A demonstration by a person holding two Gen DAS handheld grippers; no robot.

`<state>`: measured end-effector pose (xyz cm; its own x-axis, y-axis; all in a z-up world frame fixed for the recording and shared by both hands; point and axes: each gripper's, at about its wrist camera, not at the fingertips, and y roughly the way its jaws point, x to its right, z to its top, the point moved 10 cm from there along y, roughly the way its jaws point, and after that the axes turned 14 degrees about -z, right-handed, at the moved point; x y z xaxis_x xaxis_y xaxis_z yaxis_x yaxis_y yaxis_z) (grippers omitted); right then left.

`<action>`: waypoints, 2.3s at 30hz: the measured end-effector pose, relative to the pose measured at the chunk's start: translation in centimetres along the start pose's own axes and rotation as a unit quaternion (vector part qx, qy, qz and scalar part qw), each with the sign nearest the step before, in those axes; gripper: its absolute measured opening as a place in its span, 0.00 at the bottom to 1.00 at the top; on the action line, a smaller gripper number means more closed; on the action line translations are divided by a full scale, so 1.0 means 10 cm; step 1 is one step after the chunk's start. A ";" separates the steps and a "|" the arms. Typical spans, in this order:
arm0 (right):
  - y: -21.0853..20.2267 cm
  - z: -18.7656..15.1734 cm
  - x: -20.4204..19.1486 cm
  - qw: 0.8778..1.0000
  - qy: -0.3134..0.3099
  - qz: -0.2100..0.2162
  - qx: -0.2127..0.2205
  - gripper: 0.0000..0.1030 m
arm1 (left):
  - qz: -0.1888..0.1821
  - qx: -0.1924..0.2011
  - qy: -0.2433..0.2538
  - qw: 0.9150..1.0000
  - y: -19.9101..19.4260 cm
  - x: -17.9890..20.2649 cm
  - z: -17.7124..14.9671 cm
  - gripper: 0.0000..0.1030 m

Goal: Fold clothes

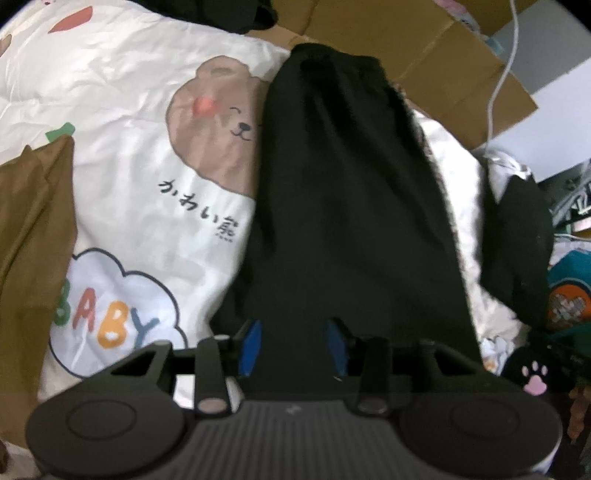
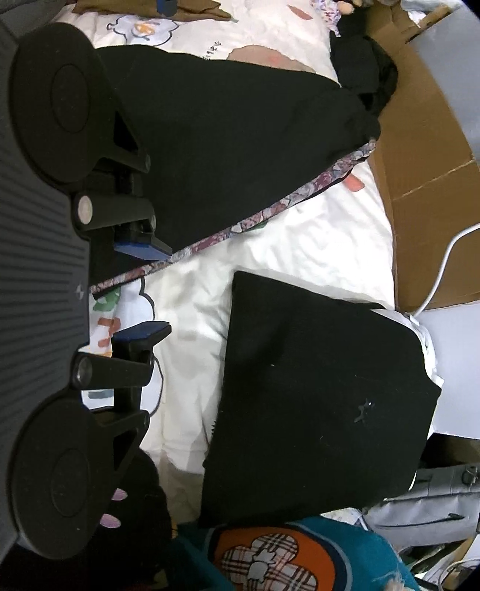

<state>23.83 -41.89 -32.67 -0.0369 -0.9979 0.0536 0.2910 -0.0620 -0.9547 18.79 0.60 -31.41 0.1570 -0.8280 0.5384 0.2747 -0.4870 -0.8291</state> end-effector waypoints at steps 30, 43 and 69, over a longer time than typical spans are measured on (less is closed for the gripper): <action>-0.10 -0.11 -0.01 1.000 0.005 0.019 0.019 0.49 | -0.021 -0.012 0.010 1.000 0.06 0.09 -0.45 0.53; 0.13 -0.20 -0.02 1.000 0.003 0.014 0.001 0.49 | -0.007 -0.039 -0.025 0.999 0.45 -0.11 -0.74 0.54; 0.34 -0.33 -0.03 1.000 -0.018 0.008 -0.020 0.50 | -0.010 -0.125 -0.075 0.989 0.86 -0.40 -1.28 0.52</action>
<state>21.70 -41.73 -36.92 0.0026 -0.9989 0.0477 0.2525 -0.0455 -0.9665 8.42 -3.82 -42.68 0.2976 -0.7764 0.5556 0.0393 -0.5715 -0.8197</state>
